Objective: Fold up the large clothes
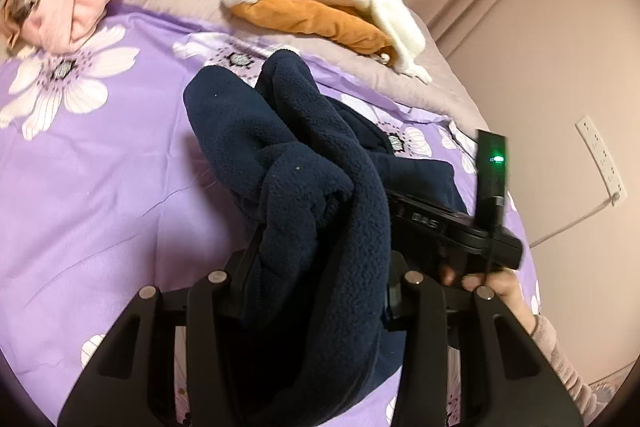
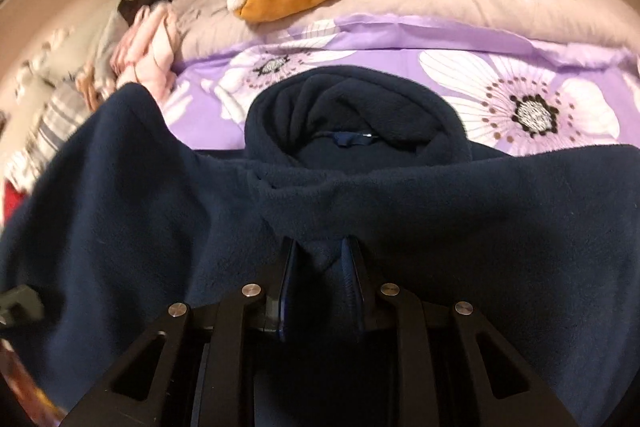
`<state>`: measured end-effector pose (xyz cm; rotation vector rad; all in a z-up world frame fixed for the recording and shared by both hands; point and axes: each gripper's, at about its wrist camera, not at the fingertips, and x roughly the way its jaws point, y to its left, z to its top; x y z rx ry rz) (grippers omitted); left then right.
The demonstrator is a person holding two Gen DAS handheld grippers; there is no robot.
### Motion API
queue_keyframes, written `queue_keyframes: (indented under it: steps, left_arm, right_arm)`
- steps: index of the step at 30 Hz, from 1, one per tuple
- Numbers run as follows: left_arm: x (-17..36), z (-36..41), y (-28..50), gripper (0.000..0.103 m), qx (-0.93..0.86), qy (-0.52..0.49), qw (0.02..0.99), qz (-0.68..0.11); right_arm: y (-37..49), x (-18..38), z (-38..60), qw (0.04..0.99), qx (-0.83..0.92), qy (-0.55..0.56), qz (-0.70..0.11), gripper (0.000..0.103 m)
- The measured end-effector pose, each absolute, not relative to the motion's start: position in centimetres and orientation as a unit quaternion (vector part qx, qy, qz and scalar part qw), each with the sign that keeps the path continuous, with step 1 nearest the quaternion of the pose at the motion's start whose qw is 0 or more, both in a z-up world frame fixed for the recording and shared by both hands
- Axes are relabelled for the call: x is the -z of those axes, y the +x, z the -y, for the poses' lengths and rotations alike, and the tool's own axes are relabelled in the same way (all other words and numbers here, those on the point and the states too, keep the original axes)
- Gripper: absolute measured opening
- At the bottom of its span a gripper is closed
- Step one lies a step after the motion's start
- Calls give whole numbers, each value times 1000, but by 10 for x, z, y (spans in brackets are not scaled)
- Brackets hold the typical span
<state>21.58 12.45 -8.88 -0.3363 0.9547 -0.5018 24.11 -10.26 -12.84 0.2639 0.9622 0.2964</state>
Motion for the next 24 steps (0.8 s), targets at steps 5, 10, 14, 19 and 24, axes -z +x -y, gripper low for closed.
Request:
queue_keyframes:
  steps: [5, 10, 14, 19, 24]
  left_arm:
    - [83, -117, 216, 44, 240, -145, 848, -451]
    - [86, -112, 218, 44, 241, -146, 843, -458]
    - [87, -105, 217, 44, 242, -133, 844, -459]
    - [86, -103, 216, 44, 238, -131, 845, -461]
    - [81, -100, 212, 44, 236, -123, 847, -460]
  right_arm:
    - [194, 101, 99, 874, -189, 104, -435, 25]
    - [189, 139, 79, 846, -199, 76, -489, 25]
    - [190, 146, 73, 853, -198, 77, -477, 25]
    - [188, 147, 71, 857, -200, 68, -469, 24]
    - [173, 131, 81, 857, -210, 93, -461, 24]
